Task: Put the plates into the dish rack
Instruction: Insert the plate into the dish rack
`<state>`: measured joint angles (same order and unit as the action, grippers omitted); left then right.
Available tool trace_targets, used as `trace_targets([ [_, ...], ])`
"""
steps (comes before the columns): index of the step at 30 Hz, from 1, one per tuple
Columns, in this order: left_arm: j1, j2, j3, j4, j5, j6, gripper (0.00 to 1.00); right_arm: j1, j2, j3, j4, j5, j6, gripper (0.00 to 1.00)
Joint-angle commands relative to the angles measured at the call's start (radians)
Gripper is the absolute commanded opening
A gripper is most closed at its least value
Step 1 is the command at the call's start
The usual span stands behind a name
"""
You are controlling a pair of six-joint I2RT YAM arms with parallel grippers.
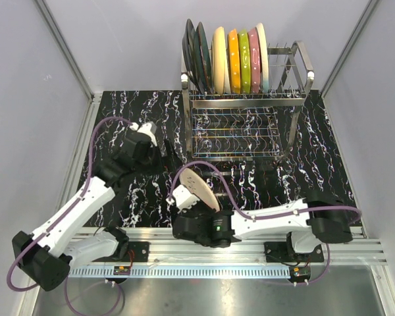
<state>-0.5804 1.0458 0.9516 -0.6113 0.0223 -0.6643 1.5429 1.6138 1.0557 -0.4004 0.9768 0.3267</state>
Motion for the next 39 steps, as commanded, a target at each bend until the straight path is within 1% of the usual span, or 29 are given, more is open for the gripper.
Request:
trace_targets([
  [1, 0.042, -0.059, 0.085, -0.059, -0.073, 0.054, 0.99, 0.013, -0.101, -0.036, 0.132, -0.148, 0.12, 0.03],
  [4, 0.065, -0.107, 0.119, -0.094, -0.11, 0.077, 0.99, 0.013, -0.153, -0.031, 0.143, -0.182, 0.1, 0.02],
  [6, 0.074, -0.15, 0.142, -0.105, -0.128, 0.1, 0.99, 0.011, -0.189, -0.013, 0.143, -0.199, 0.075, 0.0],
  [8, 0.076, -0.185, 0.16, -0.116, -0.156, 0.132, 0.99, 0.011, -0.242, -0.007, 0.176, -0.205, 0.054, 0.0],
  [11, 0.076, -0.208, 0.206, -0.172, -0.212, 0.178, 0.99, 0.011, -0.316, 0.006, 0.221, -0.207, 0.002, 0.0],
  [14, 0.077, -0.22, 0.24, -0.205, -0.266, 0.218, 0.99, 0.01, -0.388, 0.049, 0.213, -0.188, -0.046, 0.0],
  [20, 0.077, -0.24, 0.216, -0.208, -0.303, 0.242, 0.99, 0.005, -0.518, 0.14, 0.256, -0.126, -0.21, 0.0],
  [22, 0.077, -0.239, 0.205, -0.205, -0.294, 0.244, 0.99, 0.003, -0.535, 0.182, 0.275, -0.098, -0.316, 0.0],
  [23, 0.076, -0.237, 0.197, -0.199, -0.291, 0.246, 0.99, 0.002, -0.538, 0.238, 0.287, -0.087, -0.407, 0.0],
  [25, 0.076, -0.237, 0.191, -0.197, -0.282, 0.244, 0.99, -0.001, -0.532, 0.303, 0.307, -0.06, -0.498, 0.0],
  [26, 0.077, -0.237, 0.184, -0.194, -0.279, 0.239, 0.99, -0.007, -0.531, 0.37, 0.322, -0.052, -0.594, 0.0],
  [28, 0.077, -0.237, 0.177, -0.189, -0.266, 0.239, 0.99, -0.01, -0.52, 0.432, 0.392, -0.047, -0.696, 0.0],
  [29, 0.077, -0.239, 0.173, -0.188, -0.265, 0.236, 0.99, -0.015, -0.516, 0.496, 0.461, -0.047, -0.794, 0.0],
  [31, 0.077, -0.239, 0.167, -0.186, -0.259, 0.238, 0.99, -0.026, -0.48, 0.576, 0.482, -0.055, -0.877, 0.0],
  [32, 0.076, -0.237, 0.167, -0.186, -0.259, 0.239, 0.99, -0.033, -0.465, 0.658, 0.485, -0.061, -0.911, 0.0],
  [33, 0.077, -0.237, 0.167, -0.189, -0.26, 0.239, 0.99, -0.065, -0.451, 0.696, 0.486, -0.066, -0.96, 0.0],
  [34, 0.076, -0.237, 0.164, -0.188, -0.262, 0.244, 0.99, -0.084, -0.421, 0.772, 0.474, -0.091, -0.972, 0.0],
  [35, 0.077, -0.237, 0.162, -0.188, -0.265, 0.244, 0.99, -0.105, -0.404, 0.812, 0.425, -0.104, -0.98, 0.0],
  [36, 0.077, -0.236, 0.164, -0.189, -0.266, 0.244, 0.99, -0.18, -0.364, 0.849, 0.407, -0.113, -0.983, 0.0],
  [37, 0.076, -0.236, 0.162, -0.189, -0.266, 0.246, 0.99, -0.213, -0.345, 0.916, 0.369, -0.131, -0.985, 0.0],
  [38, 0.076, -0.236, 0.161, -0.186, -0.266, 0.246, 0.99, -0.255, -0.325, 0.949, 0.317, -0.148, -0.979, 0.0],
  [39, 0.077, -0.234, 0.161, -0.185, -0.266, 0.247, 0.99, -0.318, -0.29, 0.978, 0.299, -0.162, -0.977, 0.0],
])
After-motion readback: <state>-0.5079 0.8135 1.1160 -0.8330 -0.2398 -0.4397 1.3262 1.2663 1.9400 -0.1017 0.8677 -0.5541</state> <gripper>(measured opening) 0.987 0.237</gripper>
